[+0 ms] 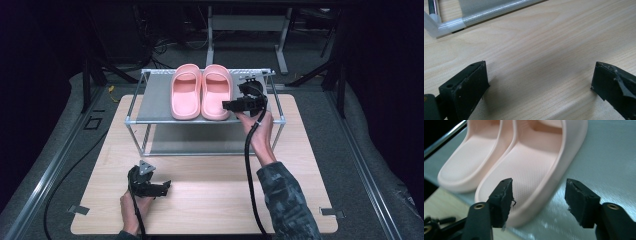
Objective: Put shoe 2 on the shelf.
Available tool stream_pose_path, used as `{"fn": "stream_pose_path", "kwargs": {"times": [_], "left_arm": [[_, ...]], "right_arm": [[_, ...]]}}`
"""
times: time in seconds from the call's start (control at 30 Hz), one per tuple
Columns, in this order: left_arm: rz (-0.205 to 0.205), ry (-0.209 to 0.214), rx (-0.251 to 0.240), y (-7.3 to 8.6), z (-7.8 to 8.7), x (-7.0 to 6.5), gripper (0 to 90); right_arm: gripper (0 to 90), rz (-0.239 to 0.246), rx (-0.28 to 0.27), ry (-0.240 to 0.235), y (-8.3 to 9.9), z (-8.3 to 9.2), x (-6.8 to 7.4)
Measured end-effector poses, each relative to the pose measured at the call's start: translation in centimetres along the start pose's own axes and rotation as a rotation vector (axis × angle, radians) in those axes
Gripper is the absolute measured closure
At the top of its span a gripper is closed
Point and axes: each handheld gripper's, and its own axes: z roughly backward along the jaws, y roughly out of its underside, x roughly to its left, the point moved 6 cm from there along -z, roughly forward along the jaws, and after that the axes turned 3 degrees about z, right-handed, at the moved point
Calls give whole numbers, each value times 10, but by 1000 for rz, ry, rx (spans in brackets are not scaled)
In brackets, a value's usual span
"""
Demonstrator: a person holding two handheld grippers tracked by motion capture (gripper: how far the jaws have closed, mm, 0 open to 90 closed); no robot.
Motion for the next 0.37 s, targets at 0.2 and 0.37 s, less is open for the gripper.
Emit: {"fn": "stream_pose_path", "kwargs": {"times": [0.2, 0.37], "left_arm": [[0, 0, 0, 0, 0, 0, 4], [1, 0, 0, 0, 0, 0, 4]], "right_arm": [[177, 135, 38, -2, 40, 39, 8], [143, 172, 42, 13, 88, 56, 2]]}}
